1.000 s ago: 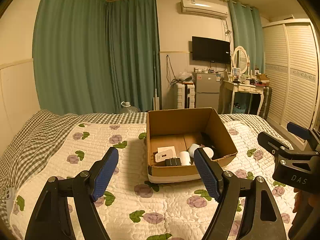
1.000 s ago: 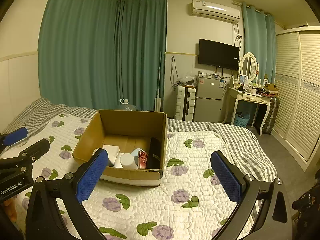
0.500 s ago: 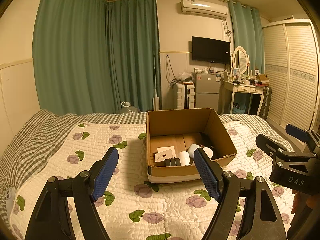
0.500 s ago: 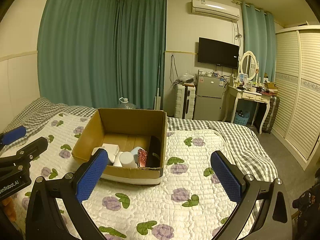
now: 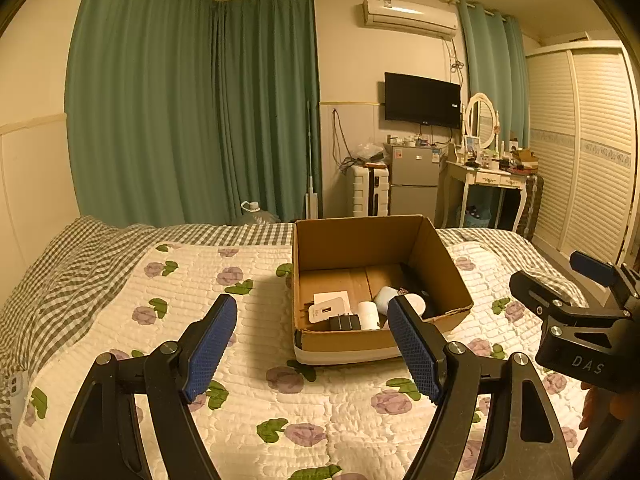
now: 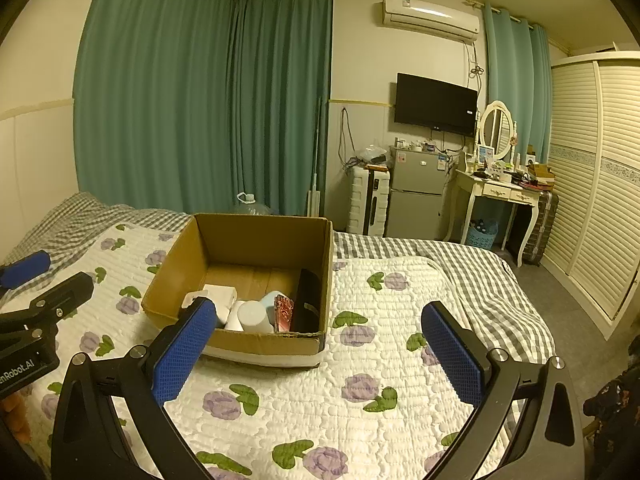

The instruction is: Organize rigid objects

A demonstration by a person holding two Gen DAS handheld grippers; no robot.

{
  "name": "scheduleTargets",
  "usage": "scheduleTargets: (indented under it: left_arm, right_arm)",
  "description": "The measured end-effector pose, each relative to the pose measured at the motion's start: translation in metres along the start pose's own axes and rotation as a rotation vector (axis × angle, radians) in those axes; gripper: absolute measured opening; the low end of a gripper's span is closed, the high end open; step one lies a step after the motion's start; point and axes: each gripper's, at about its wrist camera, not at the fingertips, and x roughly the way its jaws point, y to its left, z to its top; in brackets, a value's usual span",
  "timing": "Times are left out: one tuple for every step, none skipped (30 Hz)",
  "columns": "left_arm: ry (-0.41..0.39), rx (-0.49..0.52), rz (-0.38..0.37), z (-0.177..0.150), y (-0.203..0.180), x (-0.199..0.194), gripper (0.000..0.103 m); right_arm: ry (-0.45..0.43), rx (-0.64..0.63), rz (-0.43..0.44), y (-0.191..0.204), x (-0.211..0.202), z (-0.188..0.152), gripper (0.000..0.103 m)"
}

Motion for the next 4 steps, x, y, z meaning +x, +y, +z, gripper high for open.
scheduleTargets:
  left_arm:
    - [-0.001, 0.001, 0.002, -0.0008, 0.0, -0.0002, 0.081]
    - [-0.002, 0.003, 0.004, -0.0011, -0.0004, -0.0002, 0.081]
    - [-0.003, 0.004, 0.005, -0.0013, -0.0006, -0.0002, 0.081]
    - [-0.002, 0.006, 0.003, -0.0011, -0.0011, 0.0004, 0.081]
  right_arm:
    - [0.002, 0.0, 0.0, 0.0004, 0.0004, -0.0003, 0.103]
    - [0.003, 0.0, 0.0, 0.0009, 0.0008, -0.0005, 0.103]
    - [0.003, 0.0, -0.001, 0.0006, 0.0004, -0.0009, 0.103]
    - [0.003, 0.0, 0.001, 0.0008, 0.001, -0.0003, 0.103]
